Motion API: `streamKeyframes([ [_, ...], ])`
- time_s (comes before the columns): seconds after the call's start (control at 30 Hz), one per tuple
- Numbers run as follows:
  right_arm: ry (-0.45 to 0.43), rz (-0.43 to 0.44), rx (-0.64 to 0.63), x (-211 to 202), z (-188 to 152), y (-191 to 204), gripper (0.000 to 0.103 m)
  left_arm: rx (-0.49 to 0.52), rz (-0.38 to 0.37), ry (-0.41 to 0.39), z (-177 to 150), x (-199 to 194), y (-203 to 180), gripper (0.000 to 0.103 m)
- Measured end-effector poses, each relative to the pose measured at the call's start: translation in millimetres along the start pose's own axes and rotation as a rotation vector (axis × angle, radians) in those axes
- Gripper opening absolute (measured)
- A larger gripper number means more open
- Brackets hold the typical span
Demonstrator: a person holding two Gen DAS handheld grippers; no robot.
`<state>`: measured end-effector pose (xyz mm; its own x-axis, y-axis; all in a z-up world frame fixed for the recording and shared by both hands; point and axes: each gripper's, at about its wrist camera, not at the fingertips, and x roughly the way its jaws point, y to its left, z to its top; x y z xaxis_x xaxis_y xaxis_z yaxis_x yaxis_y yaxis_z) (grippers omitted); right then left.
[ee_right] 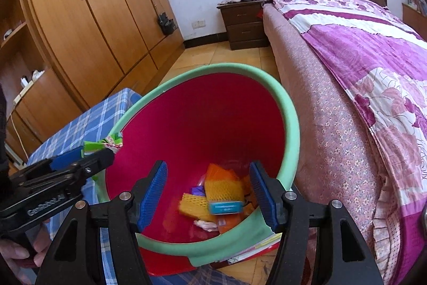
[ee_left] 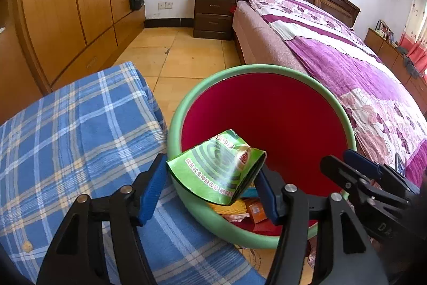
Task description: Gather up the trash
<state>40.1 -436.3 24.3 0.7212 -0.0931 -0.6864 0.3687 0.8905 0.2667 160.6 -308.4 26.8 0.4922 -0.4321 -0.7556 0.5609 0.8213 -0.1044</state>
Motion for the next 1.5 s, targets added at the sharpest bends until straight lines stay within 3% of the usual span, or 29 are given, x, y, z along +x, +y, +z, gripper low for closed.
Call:
streamKeyframes([
  [0.23,-0.012,-0.01,0.029,-1,1,-9,0.066,0.009,-0.013,0.009,-2,5,-2,0.066],
  [0.4,-0.014,-0.005,0.027,-3,1,-11,0.066,0.008,-0.02,-0.027,-1,-1,-3,0.077],
  [0.87,-0.038,0.009,0.014,-21,1,1,0.066,-0.055,-0.019,-0.062,-5,-36,14,0.077],
  [1.5,-0.04,0.135,-0.132,-58,-25,91,0.066,-0.226,0.13,-0.091,-63,-129,93,0.077],
])
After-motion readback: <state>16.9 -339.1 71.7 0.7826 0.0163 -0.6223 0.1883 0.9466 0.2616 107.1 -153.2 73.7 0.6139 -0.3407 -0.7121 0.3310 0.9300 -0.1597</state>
